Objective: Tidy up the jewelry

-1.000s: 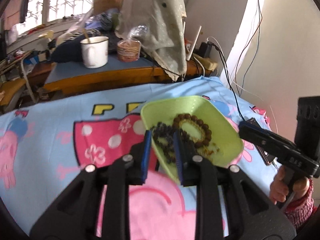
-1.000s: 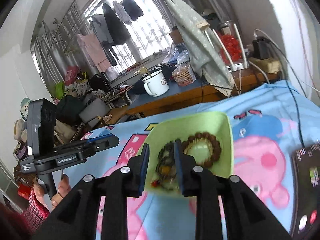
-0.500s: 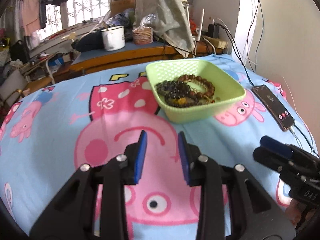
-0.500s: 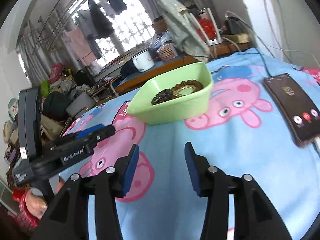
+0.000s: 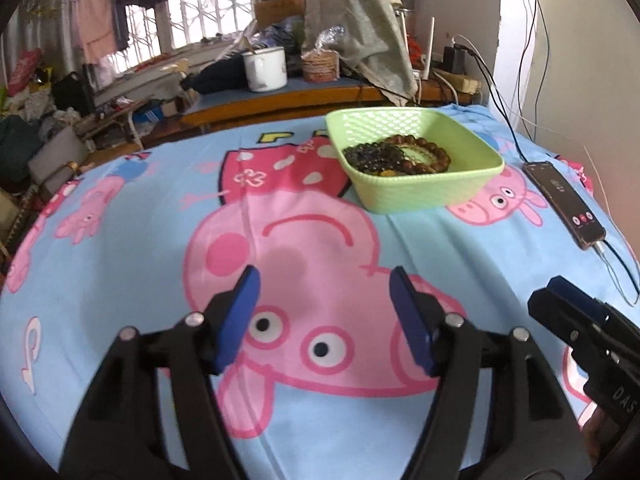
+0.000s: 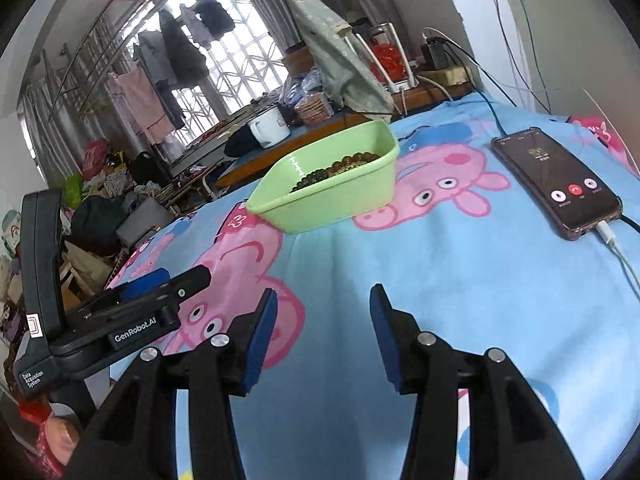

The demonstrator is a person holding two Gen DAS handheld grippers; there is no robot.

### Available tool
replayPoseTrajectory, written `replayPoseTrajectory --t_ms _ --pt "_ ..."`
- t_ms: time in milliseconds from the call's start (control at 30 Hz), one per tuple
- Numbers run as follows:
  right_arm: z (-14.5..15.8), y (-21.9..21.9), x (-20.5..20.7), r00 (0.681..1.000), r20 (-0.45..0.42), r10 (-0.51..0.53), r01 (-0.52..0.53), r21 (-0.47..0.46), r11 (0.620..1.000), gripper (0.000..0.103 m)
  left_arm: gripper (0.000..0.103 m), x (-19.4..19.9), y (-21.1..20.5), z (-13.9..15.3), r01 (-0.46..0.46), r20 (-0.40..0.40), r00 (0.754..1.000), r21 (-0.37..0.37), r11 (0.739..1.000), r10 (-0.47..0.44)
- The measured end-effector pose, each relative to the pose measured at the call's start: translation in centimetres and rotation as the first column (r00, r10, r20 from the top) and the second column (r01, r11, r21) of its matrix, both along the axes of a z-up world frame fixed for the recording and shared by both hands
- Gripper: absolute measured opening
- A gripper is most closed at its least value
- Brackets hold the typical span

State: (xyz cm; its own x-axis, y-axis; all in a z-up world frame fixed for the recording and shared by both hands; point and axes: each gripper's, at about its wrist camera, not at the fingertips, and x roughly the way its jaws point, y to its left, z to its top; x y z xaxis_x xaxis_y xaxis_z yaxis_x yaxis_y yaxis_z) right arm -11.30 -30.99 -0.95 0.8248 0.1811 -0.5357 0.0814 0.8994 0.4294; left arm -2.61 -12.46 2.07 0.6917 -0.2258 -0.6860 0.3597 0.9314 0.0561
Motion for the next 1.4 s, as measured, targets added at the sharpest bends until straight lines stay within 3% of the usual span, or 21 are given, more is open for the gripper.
replayPoseTrajectory --t_ms 367,800,1400 --pt "0.9 -0.1 1.6 1.0 0.02 0.02 -0.02 -0.027 0.999 0.019 0.065 0.9 -0.1 -0.3 -0.04 -0.005 0.999 0.024 0.999 0.04" --pt "0.6 -1.8 4.1 0.998 0.034 0.049 -0.049 0.003 0.999 0.019 0.097 2.2 -1.0 0.2 -0.074 0.039 0.997 0.033 0.997 0.072" --pt "-0.4 -2.9 5.0 0.995 0.065 0.08 -0.084 0.065 0.994 0.019 0.097 2.9 -3.0 0.0 -0.105 0.076 0.992 0.106 0.989 0.097"
